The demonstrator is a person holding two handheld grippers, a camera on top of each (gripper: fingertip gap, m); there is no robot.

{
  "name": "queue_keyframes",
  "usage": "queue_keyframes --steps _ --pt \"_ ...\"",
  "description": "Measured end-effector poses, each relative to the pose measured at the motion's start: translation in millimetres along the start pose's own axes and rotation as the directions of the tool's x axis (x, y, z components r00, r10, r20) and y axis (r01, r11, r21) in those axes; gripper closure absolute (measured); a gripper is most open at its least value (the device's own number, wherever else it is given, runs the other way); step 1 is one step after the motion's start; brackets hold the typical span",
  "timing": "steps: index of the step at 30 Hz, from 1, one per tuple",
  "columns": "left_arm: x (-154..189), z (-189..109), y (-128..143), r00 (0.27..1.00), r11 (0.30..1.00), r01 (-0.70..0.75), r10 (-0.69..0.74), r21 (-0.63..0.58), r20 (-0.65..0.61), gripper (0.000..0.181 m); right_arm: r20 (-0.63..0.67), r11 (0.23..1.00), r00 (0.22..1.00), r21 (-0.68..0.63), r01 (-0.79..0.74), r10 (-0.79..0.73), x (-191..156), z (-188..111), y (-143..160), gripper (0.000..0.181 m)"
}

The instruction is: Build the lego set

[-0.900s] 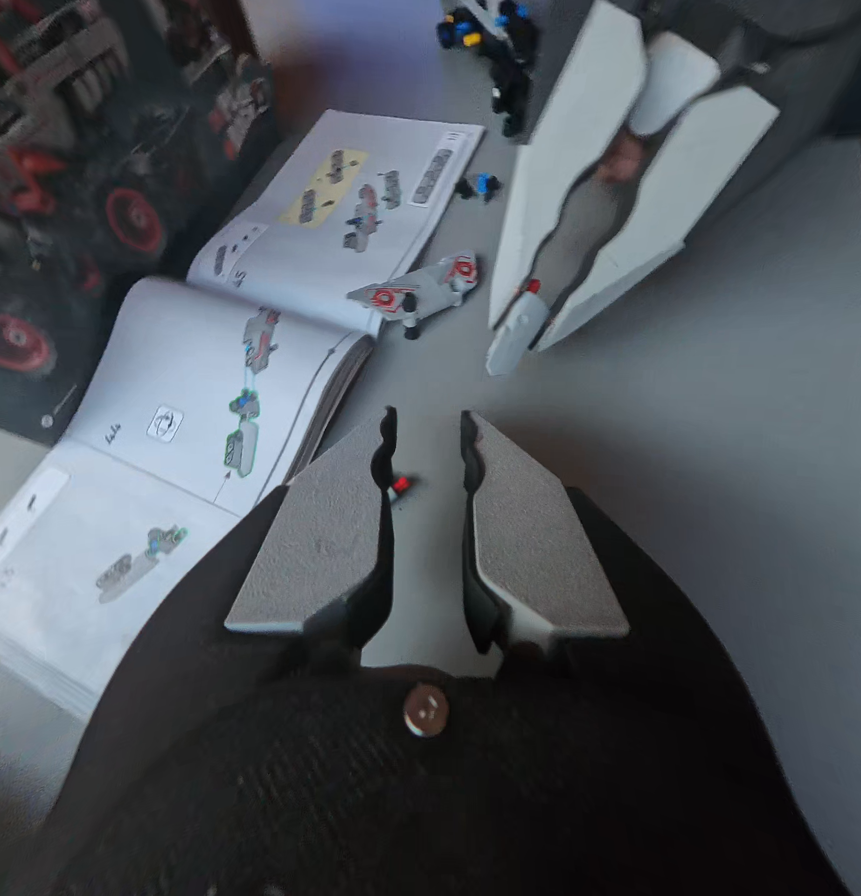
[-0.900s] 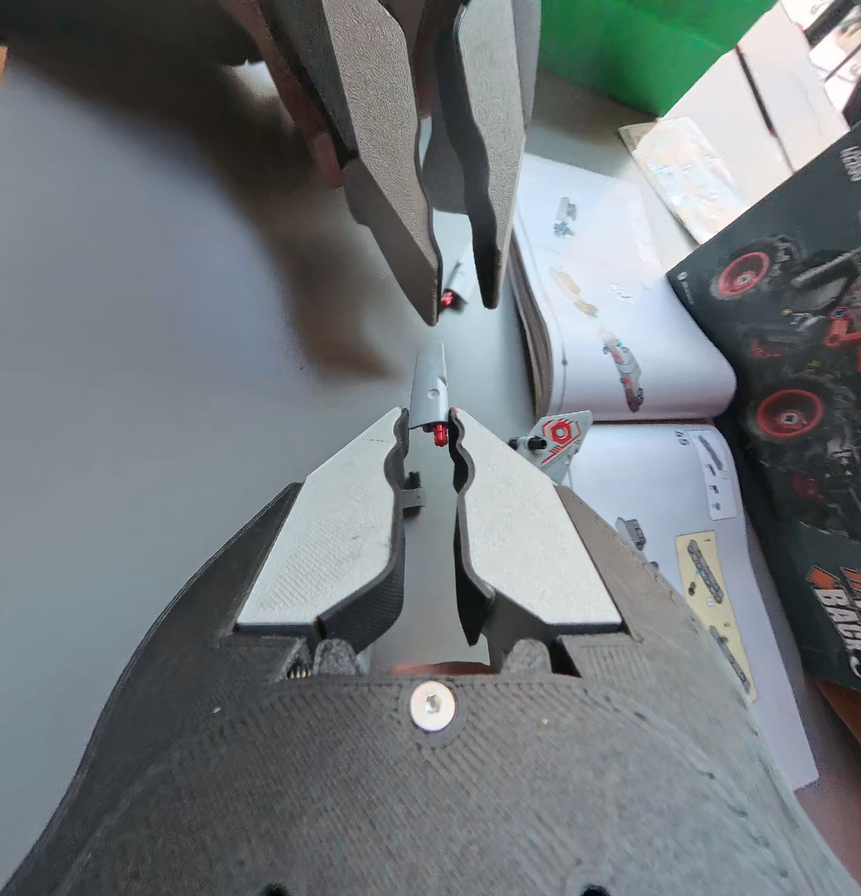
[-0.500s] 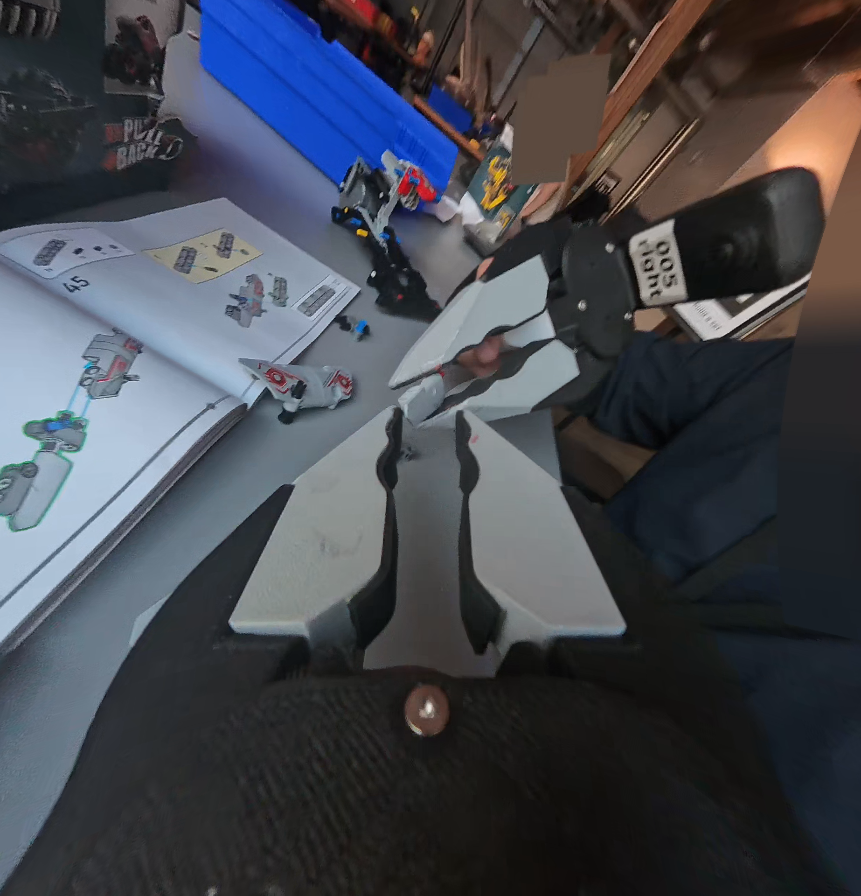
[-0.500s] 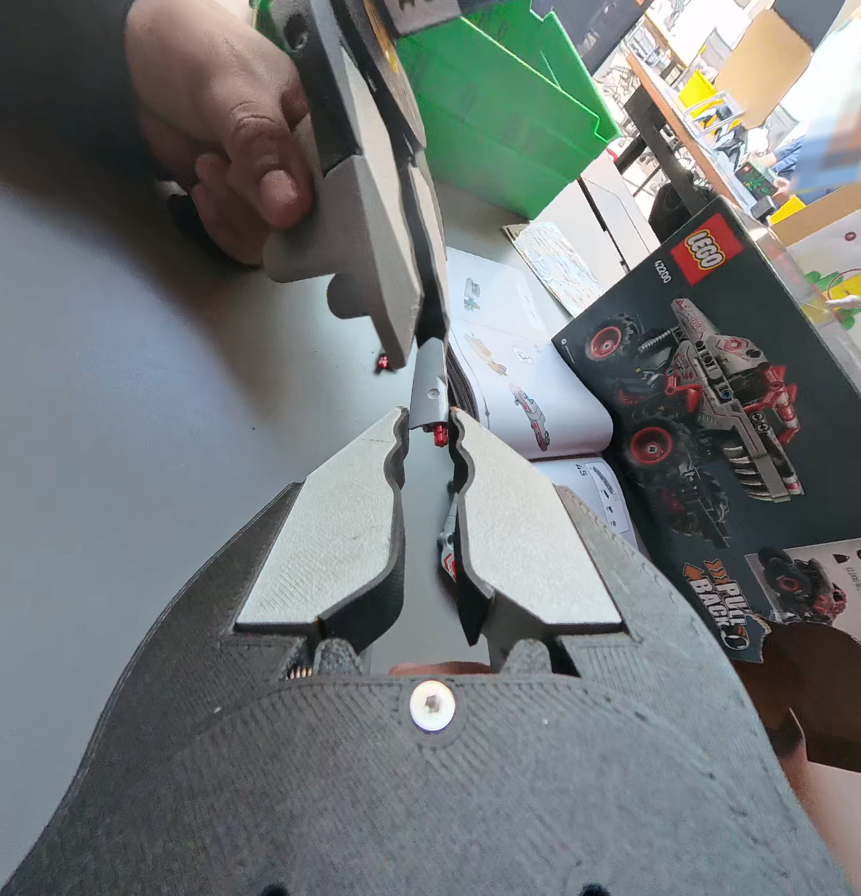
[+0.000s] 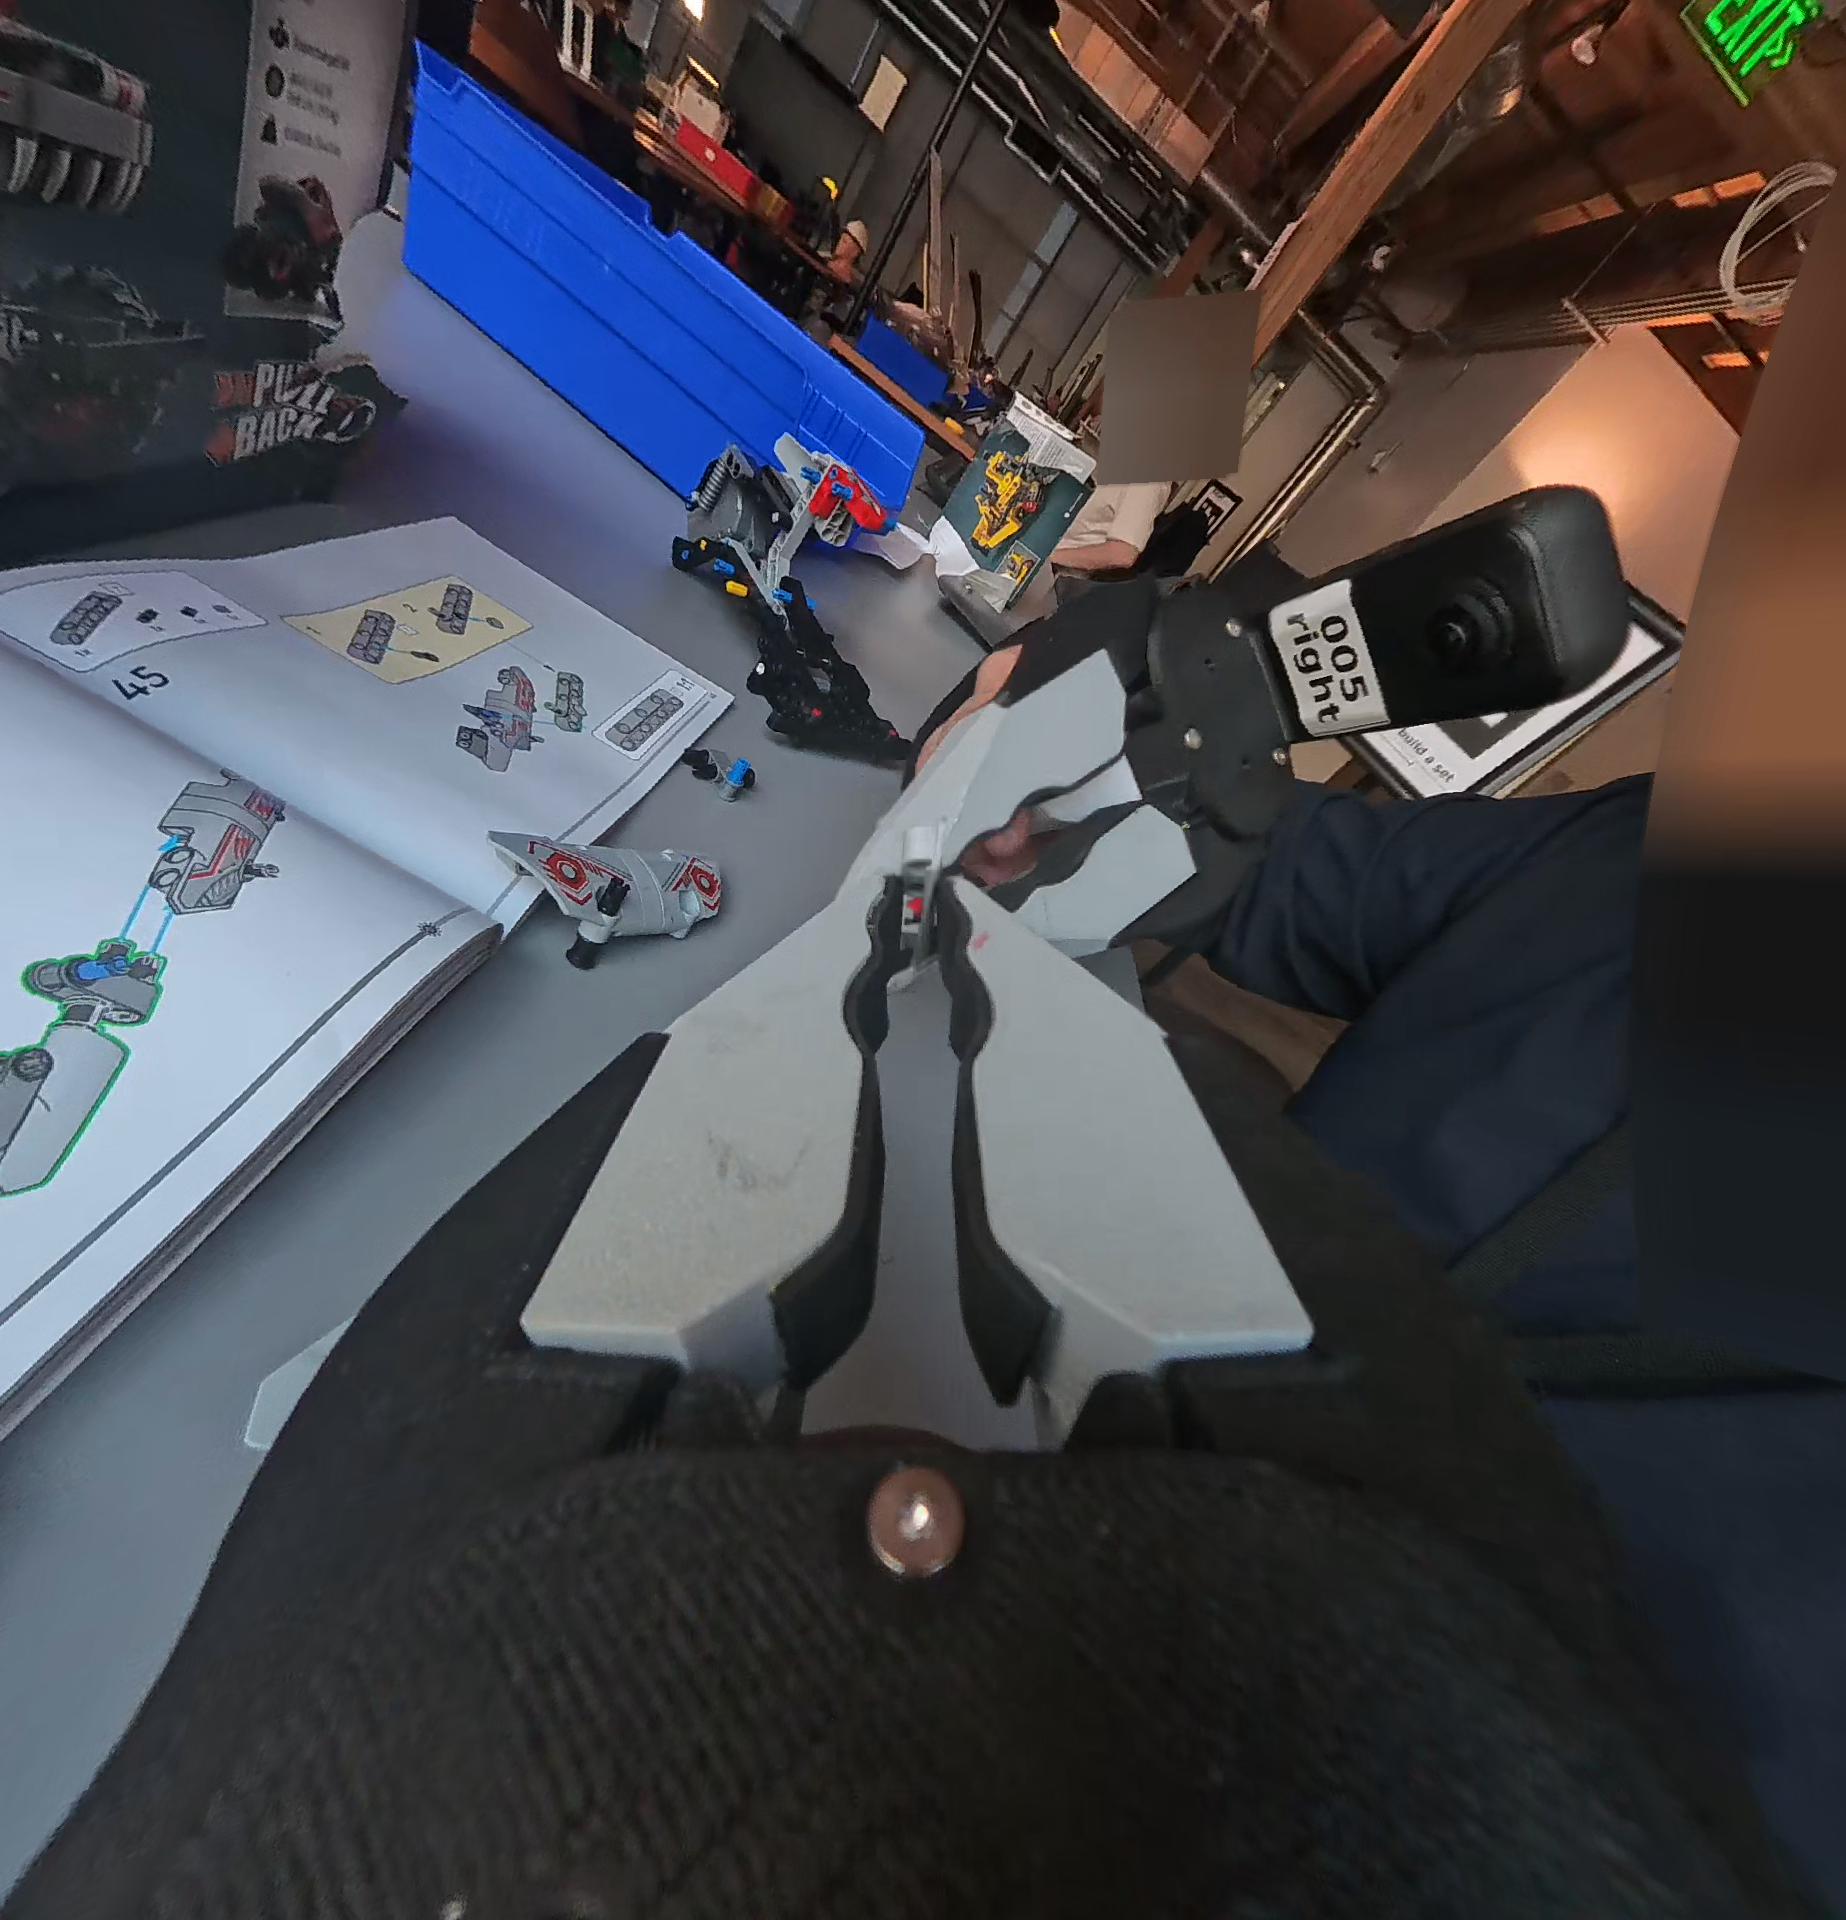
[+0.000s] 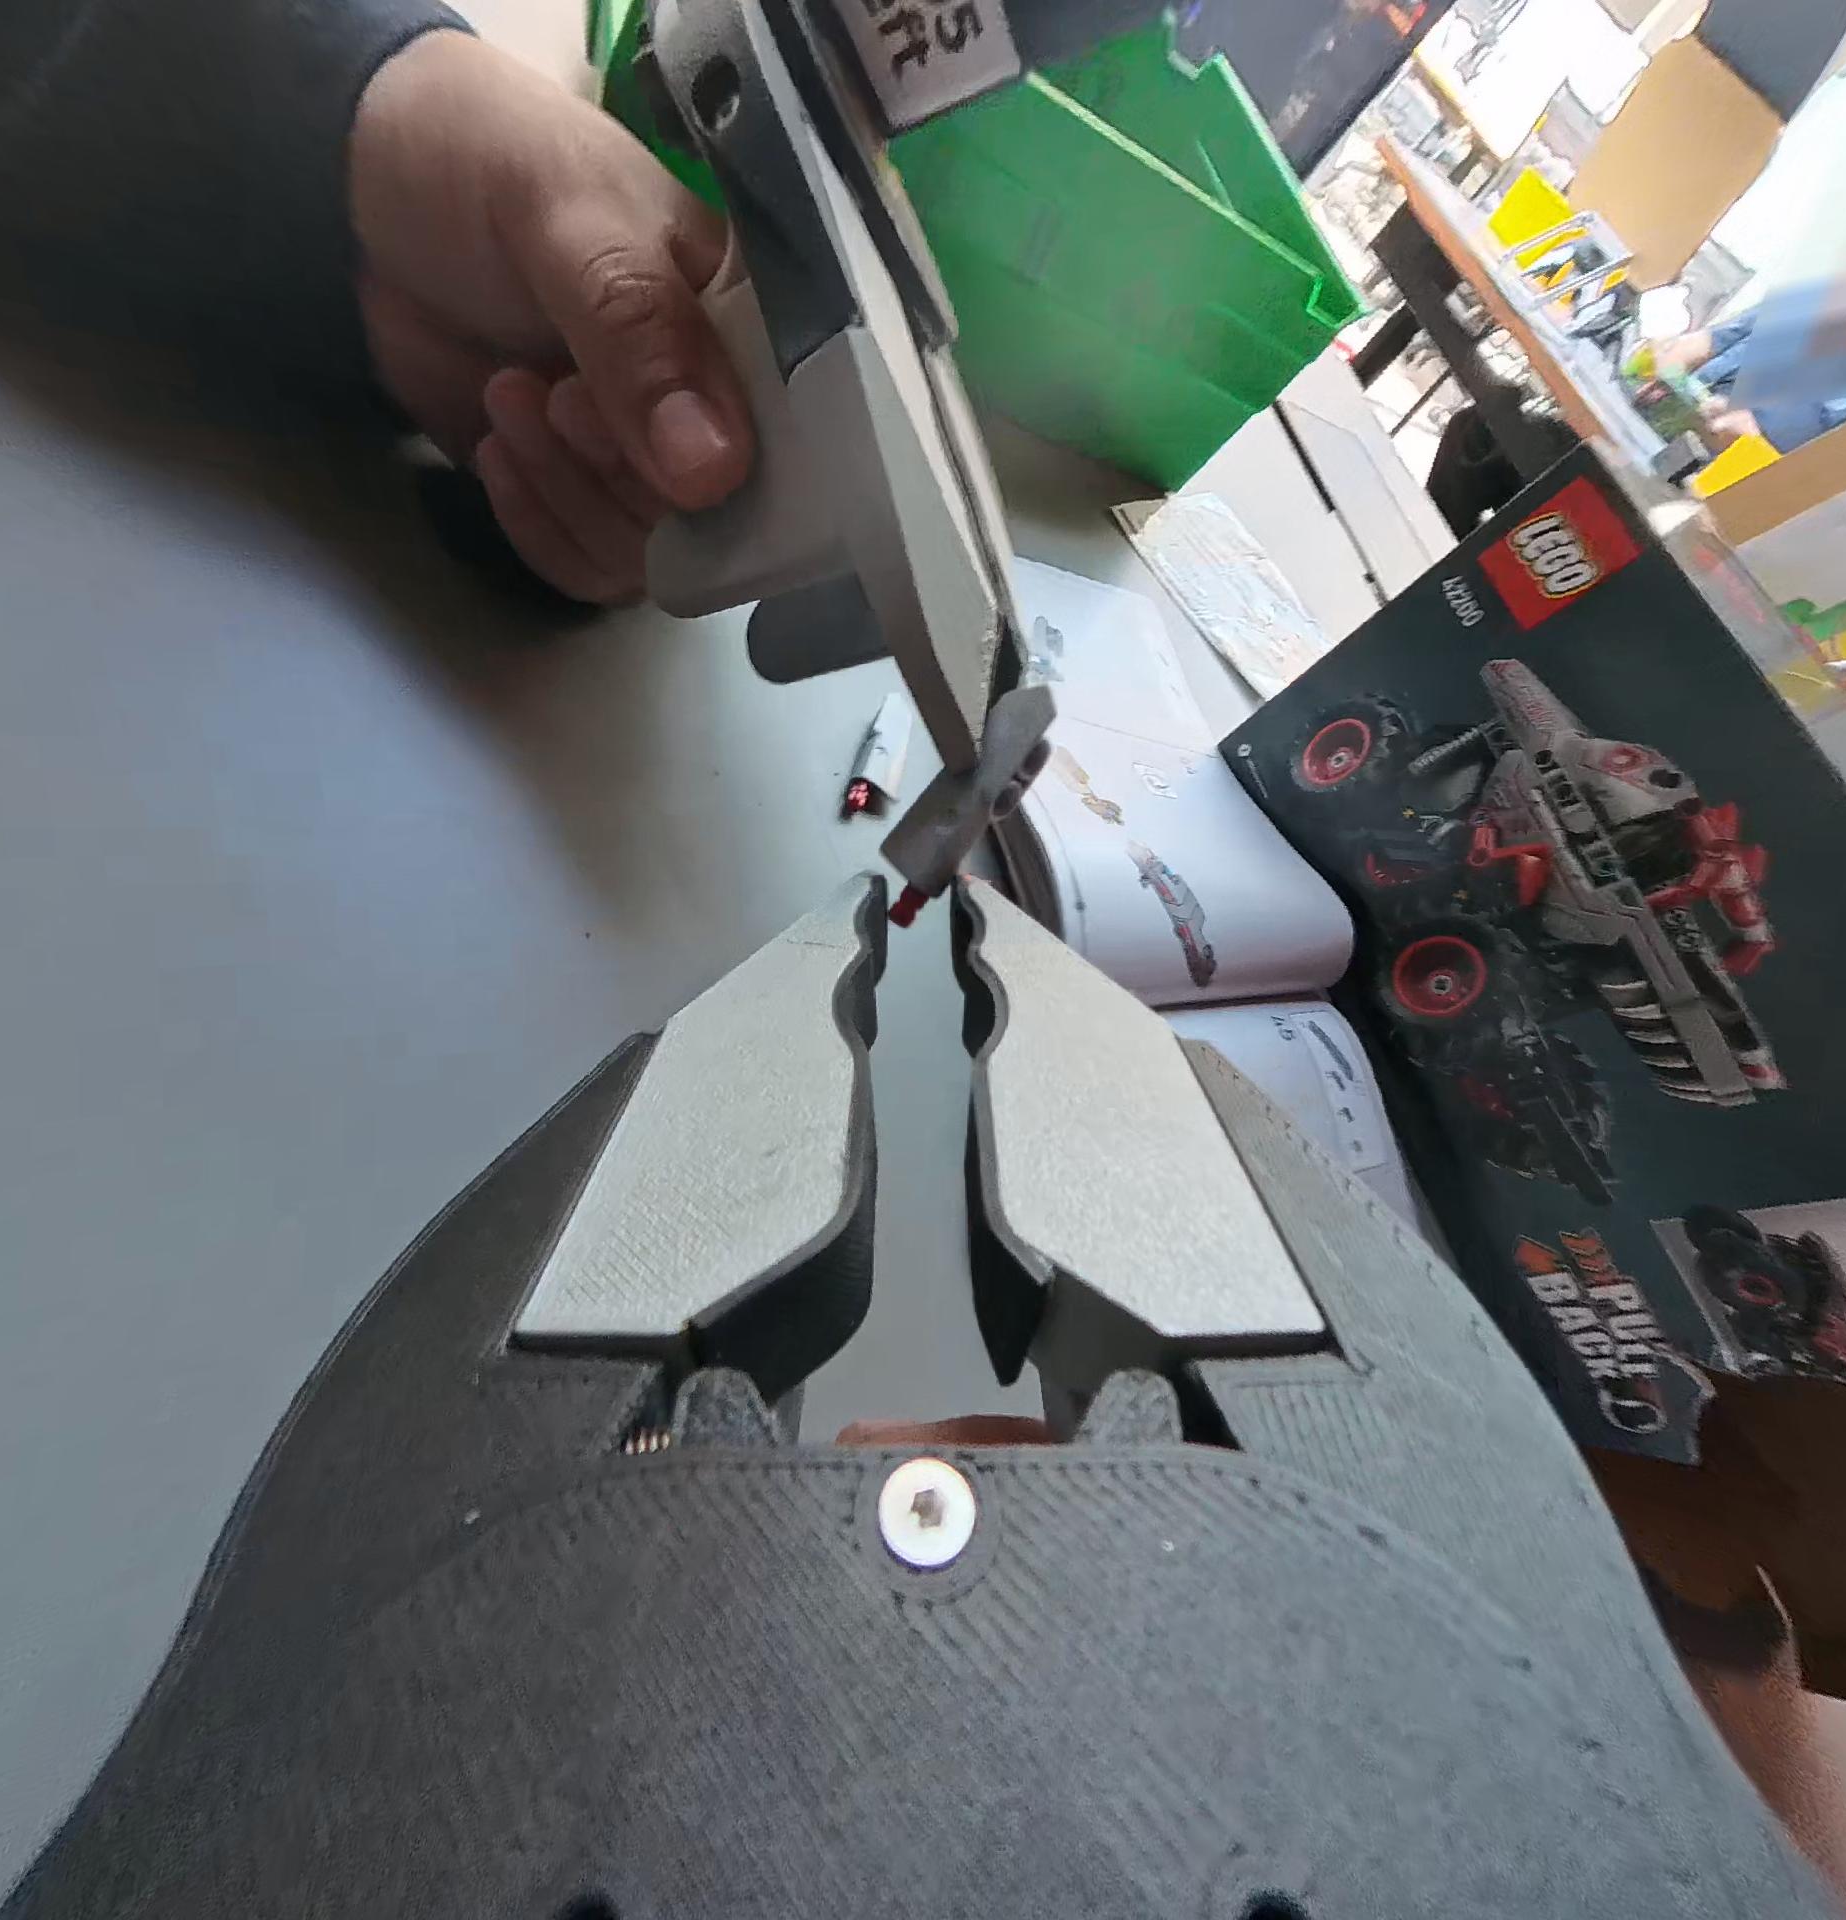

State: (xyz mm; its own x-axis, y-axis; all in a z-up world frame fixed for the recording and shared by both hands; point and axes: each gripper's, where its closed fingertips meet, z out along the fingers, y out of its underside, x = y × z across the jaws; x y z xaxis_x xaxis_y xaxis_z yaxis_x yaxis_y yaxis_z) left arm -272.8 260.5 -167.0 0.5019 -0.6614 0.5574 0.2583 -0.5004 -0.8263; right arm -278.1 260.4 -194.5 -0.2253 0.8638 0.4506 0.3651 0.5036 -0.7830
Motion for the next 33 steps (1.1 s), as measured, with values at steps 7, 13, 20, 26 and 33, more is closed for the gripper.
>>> queue_keyframes --steps 7,13,20,26,33 --pt "-1 -4 -2 0.998 0.998 -0.055 0.055 -0.013 0.027 0.181 0.123 0.985 0.979 0.038 -0.169 0.163 -2 -1 -1 0.169" --pt "3 2 9 0.992 0.99 -0.117 0.119 -0.078 0.03 0.181 0.227 0.952 0.936 0.085 -0.293 0.268 -3 -5 -10 0.169" --pt "7 5 12 0.991 0.988 -0.128 0.13 -0.092 0.013 0.181 0.273 0.934 0.909 0.083 -0.348 0.314 -4 -8 -12 0.175" --pt "3 7 16 0.986 0.98 -0.154 0.161 -0.127 0.042 0.173 0.295 0.926 0.894 0.069 -0.371 0.336 -5 -8 -10 0.177" --pt "6 11 20 0.943 0.936 -0.306 0.323 -0.175 0.081 0.168 0.385 0.87 0.823 0.093 -0.485 0.418 -3 -14 -17 0.177"
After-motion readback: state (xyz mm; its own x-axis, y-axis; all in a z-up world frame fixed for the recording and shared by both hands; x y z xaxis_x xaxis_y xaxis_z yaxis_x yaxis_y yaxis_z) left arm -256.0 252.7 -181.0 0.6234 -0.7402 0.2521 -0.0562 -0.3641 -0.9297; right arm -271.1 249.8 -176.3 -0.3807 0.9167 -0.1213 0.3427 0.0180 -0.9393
